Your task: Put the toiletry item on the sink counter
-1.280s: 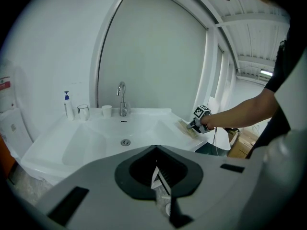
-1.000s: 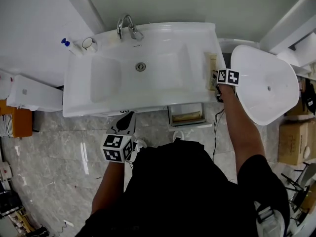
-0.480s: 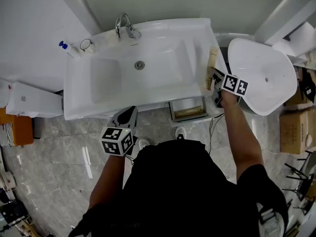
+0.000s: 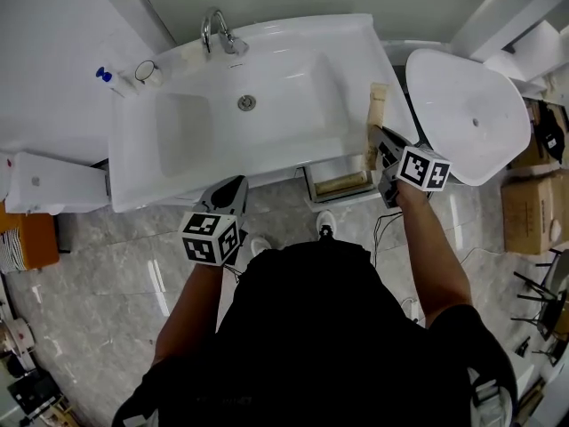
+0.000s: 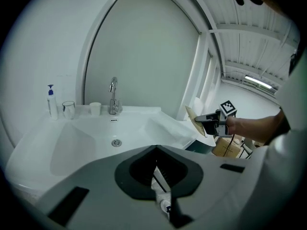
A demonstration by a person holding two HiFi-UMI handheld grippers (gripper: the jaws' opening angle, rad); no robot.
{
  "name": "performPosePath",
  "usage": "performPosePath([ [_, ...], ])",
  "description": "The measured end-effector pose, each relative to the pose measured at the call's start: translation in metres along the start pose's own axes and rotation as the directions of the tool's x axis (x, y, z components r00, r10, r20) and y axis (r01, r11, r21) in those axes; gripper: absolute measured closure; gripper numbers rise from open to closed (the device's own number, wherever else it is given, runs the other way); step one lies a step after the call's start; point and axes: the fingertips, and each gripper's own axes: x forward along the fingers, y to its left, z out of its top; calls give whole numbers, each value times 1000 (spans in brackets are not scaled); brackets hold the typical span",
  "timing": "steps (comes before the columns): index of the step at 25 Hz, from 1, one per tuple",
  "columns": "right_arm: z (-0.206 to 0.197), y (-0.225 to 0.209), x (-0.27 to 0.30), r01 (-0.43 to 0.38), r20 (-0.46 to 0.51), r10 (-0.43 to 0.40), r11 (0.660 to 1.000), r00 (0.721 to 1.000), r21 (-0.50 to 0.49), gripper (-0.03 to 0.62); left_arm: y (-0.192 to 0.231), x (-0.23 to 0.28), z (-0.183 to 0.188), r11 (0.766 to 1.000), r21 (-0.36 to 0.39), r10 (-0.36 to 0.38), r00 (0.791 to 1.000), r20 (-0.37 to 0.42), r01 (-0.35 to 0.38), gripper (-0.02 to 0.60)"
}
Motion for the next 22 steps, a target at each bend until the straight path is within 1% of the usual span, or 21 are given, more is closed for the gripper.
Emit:
performPosePath([
  [6, -33, 18, -17, -7, -24, 7, 1000, 1000, -10, 572, 2, 9, -13, 999, 28, -35, 999, -19, 36, 584],
  [8, -44, 25, -22, -16, -38, 15, 999, 999, -33, 572, 0, 11, -16, 999, 30, -43, 999, -28, 44, 584],
  [10, -58, 29, -26, -22, -69, 16, 996, 998, -86, 572, -2, 12, -18, 998, 35, -51, 998, -34, 52, 584],
  [12, -73, 31, -28, -28, -111, 10, 987, 994, -160, 572, -3, 14, -20, 998, 39, -57, 998, -40, 59, 584],
  [15, -95, 34, -30, -57, -187, 4, 960, 982, -274, 572, -3, 16, -21, 997, 43, -59, 997, -48, 61, 584],
  [17, -110, 36, -30, -91, -240, 2, 928, 971, -360, 572, -1, 18, -22, 997, 44, -55, 997, -52, 58, 584],
  [19, -125, 40, -30, -142, -295, 2, 879, 956, -455, 572, 1, 19, -21, 998, 42, -51, 997, -54, 53, 584],
  [20, -132, 41, -29, -173, -324, 1, 847, 946, -503, 572, 1, 19, -21, 998, 41, -48, 997, -54, 50, 584],
  [21, -140, 41, -29, -207, -357, -5, 806, 934, -554, 572, 1, 19, -21, 998, 40, -44, 998, -54, 46, 584],
  [22, -149, 41, -29, -242, -391, -19, 757, 920, -607, 572, 2, 20, -21, 998, 38, -40, 998, -54, 43, 584],
])
